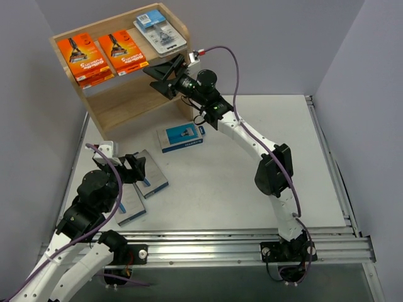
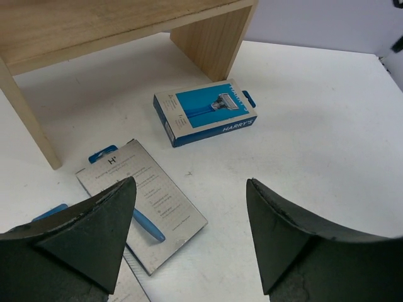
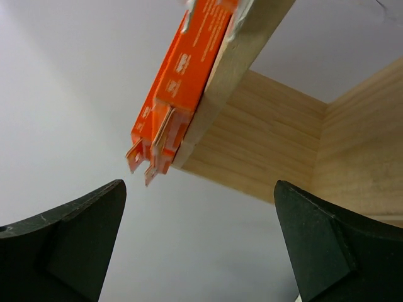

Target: Place and organize the shaving razors onto the shelf

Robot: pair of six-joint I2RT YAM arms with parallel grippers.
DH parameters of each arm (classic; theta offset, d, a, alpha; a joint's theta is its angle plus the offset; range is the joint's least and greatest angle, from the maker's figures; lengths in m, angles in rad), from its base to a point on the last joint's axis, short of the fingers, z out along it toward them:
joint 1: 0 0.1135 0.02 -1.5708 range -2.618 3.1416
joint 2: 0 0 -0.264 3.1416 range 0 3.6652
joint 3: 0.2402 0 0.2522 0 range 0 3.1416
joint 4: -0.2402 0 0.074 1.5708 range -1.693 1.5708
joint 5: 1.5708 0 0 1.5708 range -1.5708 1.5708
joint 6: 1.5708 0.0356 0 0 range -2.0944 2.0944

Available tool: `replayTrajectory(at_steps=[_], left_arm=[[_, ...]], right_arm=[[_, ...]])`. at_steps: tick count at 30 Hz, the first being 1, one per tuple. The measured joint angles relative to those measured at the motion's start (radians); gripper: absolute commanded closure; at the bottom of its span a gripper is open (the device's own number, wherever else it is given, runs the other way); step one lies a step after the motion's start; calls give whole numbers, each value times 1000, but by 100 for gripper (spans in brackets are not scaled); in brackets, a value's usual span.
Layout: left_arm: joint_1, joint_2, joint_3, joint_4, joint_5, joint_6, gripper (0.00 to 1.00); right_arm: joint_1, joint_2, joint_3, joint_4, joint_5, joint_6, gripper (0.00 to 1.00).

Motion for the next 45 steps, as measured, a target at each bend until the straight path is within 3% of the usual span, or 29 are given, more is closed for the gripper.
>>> replayTrajectory(at_steps=[8,13,17,24,28,31,38,41,45], left_arm=[[8,27,28,23,73,92,17],[7,216,240,-29,91,136,17],[18,341,399,-6,122,-24,17],[30,371,265,304,113,-411,18],[32,446,270,443,89,-478,24],[9,537,425,380,78,-350,25],[-279,847,1149,48,-126,270,25],[-383,892,1186,23,-287,541,25],[-455,949,1066,90,-478,916,25]], right_arm=[[-82,-357,-467,135,-72,-11,0],[-237,-606,-795,200,-172,-57,0],[-354,-746,-996,157,-214,-148,0],[-435,-853,-1233,94,-323,-259,0],[-492,-871,-1310,74,-389,-291,0],[-528,-887,-1347,57,-428,-317,0],[-534,-924,-1383,53,-451,-357,0],[-523,-923,-1384,50,-453,-372,0],[-517,-916,-1384,26,-454,-404,0]])
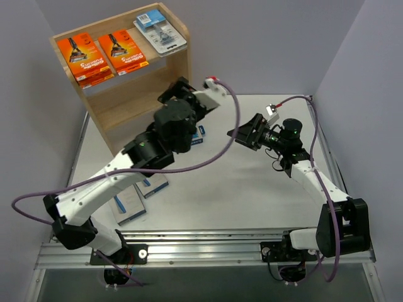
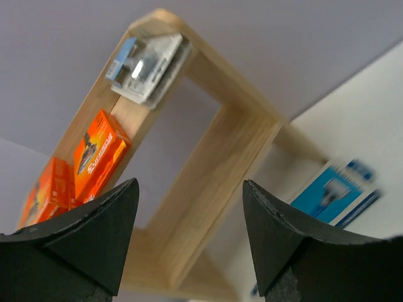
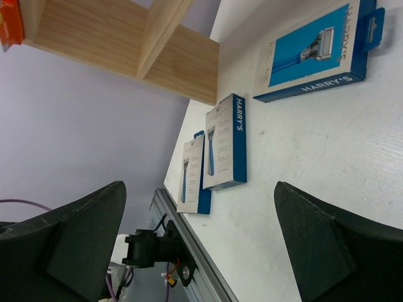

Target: Place and organize the shaving razors onto the shelf

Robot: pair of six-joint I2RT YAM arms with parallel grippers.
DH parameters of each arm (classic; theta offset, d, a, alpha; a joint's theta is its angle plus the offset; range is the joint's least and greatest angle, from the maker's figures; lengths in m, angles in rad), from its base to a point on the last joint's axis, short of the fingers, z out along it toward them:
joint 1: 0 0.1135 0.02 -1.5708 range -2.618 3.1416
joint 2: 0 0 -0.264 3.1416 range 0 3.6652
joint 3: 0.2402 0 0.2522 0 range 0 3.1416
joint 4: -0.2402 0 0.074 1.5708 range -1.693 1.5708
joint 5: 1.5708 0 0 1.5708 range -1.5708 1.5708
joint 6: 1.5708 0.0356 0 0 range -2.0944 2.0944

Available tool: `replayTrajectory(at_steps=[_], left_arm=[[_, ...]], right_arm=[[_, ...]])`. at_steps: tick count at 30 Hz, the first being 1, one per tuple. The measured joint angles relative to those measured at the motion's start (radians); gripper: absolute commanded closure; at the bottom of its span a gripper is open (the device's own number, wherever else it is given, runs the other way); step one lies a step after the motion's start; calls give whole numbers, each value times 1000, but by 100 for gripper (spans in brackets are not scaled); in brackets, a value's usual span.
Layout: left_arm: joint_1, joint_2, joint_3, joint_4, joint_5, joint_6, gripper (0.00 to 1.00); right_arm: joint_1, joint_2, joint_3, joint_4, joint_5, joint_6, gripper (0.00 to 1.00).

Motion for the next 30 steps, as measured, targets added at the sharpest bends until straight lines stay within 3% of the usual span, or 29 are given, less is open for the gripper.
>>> replayTrajectory(at_steps=[7,12,16,21,30], left_arm=[[-8,118,-263,333,-154,686,25],[-4,142,-268,527,-146,961,25],[34,142,-267,636,-102,1076,25],[146,142,-267,660,-53,1149,25],[246,130,-264,604,-25,1142,25]], right_arm=[[3,38,10,-116,9,-83,0],[6,72,46,-212,19,-151,0],[6,92,60,-281,34,-198,0],[6,102,64,-323,53,-216,0],[23,180,128,-338,73,-214,0]])
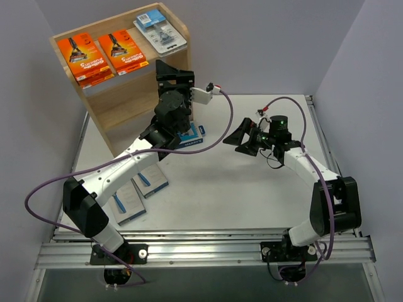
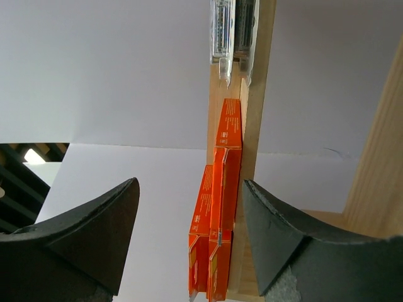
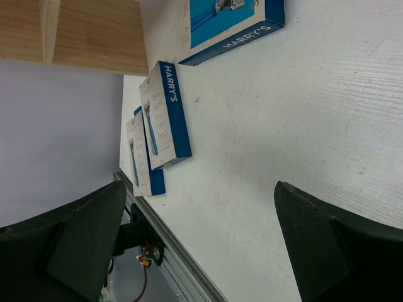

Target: Place and organize the shaving razors onto the shelf

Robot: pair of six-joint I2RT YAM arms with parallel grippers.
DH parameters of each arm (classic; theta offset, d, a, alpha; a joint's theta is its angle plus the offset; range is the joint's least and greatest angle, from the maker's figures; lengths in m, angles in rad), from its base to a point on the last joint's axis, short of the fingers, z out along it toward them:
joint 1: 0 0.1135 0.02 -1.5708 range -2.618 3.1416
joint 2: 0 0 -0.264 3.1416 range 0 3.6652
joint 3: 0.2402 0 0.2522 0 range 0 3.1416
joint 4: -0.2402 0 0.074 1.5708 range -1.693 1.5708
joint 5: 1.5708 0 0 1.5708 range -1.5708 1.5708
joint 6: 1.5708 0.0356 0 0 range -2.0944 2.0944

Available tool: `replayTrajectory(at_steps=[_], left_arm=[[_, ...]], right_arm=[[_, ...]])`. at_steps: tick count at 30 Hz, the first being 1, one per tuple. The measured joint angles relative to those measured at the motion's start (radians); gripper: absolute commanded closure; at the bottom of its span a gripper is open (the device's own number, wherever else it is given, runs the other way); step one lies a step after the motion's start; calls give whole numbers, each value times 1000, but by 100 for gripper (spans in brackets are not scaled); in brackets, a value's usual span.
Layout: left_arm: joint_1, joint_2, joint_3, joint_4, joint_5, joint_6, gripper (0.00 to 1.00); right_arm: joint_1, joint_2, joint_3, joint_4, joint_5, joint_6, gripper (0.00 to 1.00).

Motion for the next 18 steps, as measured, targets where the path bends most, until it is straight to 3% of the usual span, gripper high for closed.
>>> replayTrajectory(at_steps=[4,18], left_arm=[[27,0,26,-50,5,-39,45],[84,41,83,-113,5,-131,47]], right_arm=[[24,12,21,-15,8,1,0],[48,27,37,-31,23,-4,0]])
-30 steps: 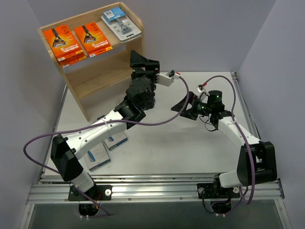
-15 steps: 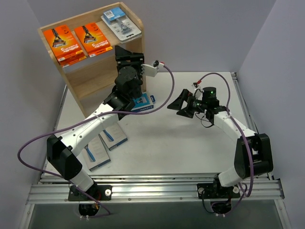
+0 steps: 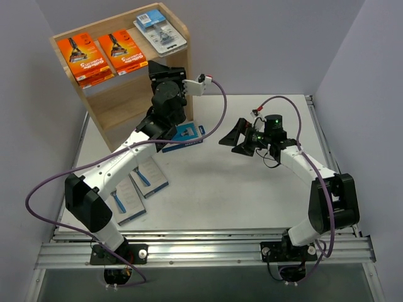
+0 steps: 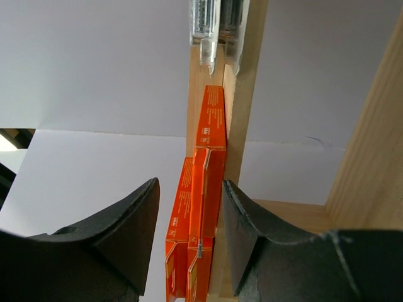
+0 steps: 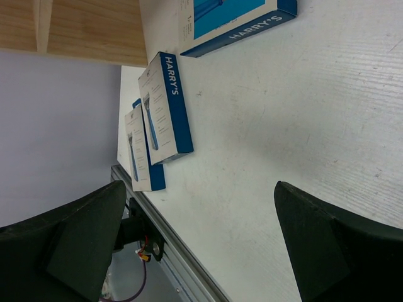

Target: Place and organize the shaving razors onto the shelf

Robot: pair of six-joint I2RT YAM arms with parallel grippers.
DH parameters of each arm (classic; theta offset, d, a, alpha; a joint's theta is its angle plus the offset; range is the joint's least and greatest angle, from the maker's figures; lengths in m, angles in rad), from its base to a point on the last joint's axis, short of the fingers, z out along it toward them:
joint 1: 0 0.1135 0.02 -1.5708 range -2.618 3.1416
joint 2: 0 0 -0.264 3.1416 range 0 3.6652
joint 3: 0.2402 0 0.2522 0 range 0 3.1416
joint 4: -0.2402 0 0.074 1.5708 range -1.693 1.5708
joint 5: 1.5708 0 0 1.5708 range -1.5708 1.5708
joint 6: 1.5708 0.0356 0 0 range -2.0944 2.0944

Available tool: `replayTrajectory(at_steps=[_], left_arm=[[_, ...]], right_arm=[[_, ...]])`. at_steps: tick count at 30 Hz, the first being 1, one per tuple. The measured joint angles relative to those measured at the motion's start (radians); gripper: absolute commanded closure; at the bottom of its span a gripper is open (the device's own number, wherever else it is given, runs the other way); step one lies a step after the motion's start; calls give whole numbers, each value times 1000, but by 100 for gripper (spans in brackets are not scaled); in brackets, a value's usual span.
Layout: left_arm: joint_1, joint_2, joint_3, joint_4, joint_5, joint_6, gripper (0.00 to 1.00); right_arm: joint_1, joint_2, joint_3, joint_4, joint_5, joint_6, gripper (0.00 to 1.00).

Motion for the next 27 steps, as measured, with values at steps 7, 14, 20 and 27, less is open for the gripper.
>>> replayTrajectory(at_steps=[7,14,20,27], left_arm=[[21,6,1,-32,1,-30,50],[45,31,22,-41,7,-53,50],[48,64,38,-41,7,-56,51],[58,94,77,-38,2,-56,53]], right_arm=[[0,38,2,-1,0,-8,0],[1,41,2,-3,-1,-18,0],[1,43,2,-4,-1,-22,0],[1,48,2,-4,-1,-24,0]])
